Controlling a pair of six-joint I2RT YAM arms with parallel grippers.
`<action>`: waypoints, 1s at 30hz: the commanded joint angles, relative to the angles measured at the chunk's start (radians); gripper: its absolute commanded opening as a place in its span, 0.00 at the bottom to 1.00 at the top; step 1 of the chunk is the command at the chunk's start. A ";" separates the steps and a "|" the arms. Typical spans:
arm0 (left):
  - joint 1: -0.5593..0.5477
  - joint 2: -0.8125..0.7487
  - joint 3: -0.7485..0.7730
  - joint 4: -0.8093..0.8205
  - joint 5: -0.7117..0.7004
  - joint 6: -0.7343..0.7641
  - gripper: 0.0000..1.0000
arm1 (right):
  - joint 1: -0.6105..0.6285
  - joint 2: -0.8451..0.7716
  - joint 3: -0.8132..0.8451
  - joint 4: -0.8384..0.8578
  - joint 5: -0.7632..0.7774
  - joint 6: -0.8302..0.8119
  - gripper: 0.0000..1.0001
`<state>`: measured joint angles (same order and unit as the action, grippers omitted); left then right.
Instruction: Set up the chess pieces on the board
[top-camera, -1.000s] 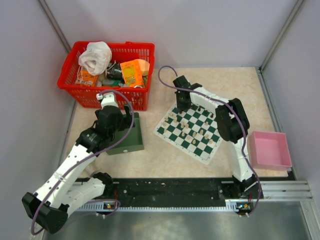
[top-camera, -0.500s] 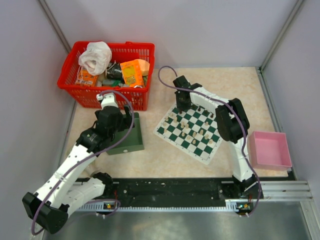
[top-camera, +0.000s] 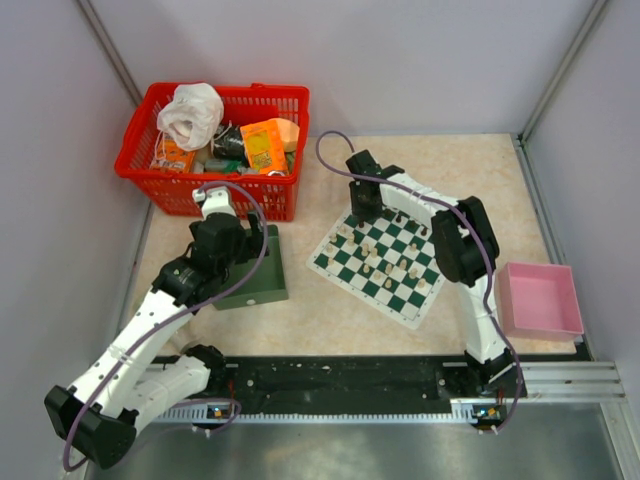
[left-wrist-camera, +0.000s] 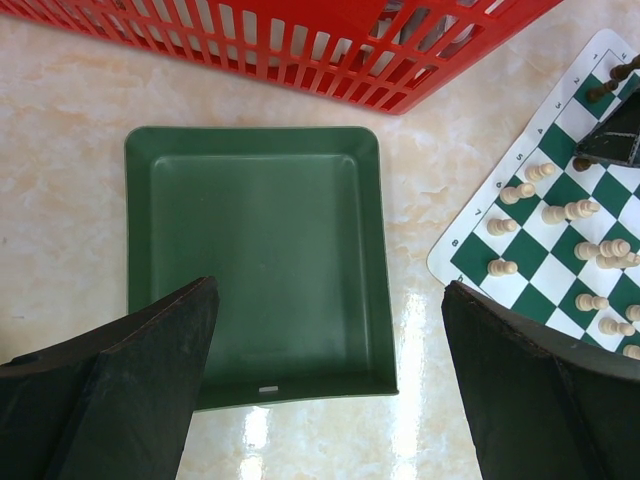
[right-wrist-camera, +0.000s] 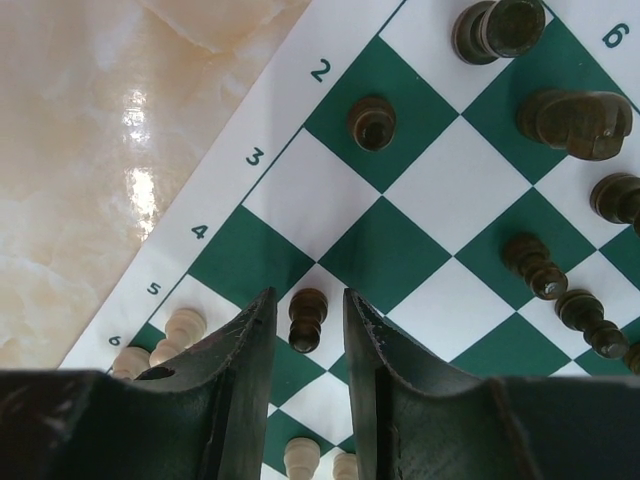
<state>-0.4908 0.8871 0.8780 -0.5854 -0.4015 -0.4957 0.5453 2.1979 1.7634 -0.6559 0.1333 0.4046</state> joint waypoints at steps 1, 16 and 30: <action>0.006 -0.019 -0.004 0.021 -0.007 0.002 0.99 | 0.008 -0.064 0.010 -0.001 -0.008 0.002 0.33; 0.012 -0.019 -0.004 0.025 0.000 0.000 0.99 | 0.010 -0.087 -0.022 0.004 -0.001 0.010 0.23; 0.012 -0.002 0.007 0.033 0.013 0.003 0.99 | -0.005 -0.113 0.019 0.002 0.052 -0.001 0.17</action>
<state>-0.4839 0.8860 0.8749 -0.5846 -0.3973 -0.4961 0.5453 2.1532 1.7409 -0.6594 0.1406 0.4118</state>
